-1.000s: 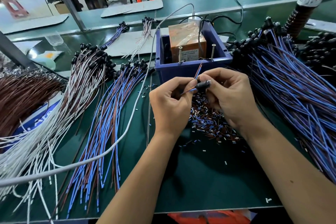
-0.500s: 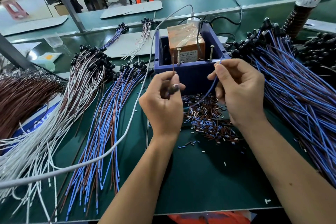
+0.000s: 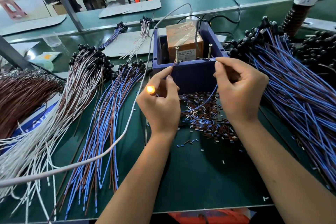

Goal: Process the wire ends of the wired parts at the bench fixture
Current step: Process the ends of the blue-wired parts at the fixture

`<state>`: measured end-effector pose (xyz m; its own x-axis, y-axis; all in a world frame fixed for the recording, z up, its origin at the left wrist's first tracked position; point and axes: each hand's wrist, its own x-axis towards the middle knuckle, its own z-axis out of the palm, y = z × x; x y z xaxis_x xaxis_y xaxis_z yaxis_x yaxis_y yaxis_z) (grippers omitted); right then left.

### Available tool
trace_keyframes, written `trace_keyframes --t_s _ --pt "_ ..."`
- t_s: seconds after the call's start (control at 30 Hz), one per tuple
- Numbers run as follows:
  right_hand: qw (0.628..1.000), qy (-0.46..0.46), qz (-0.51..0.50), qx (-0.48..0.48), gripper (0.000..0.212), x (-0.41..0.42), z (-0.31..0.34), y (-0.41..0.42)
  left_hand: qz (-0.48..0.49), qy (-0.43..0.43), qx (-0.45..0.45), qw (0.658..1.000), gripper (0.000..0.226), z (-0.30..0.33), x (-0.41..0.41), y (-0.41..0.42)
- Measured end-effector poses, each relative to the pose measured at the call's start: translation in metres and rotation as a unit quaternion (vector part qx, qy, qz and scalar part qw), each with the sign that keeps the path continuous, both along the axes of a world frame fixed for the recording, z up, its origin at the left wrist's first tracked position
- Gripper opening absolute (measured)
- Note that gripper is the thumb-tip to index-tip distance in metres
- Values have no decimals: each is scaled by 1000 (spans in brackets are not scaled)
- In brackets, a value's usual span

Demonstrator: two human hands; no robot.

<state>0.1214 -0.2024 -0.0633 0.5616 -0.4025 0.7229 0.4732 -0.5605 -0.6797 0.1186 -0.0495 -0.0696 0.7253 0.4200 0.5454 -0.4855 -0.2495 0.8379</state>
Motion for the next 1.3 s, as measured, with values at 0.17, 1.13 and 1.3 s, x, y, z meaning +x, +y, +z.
trace_keyframes --t_s 0.17,1.13,1.3 --pt "1000 1 5 0 19 2 1 1 -4 10 -9 1000 22 1 -1 -1" --pt "951 121 -251 -136 37 -99 65 -177 -533 378 -189 733 28 107 1 -218" --pt "973 37 -221 -62 36 -115 73 -187 -531 407 -305 678 41 108 18 -234"
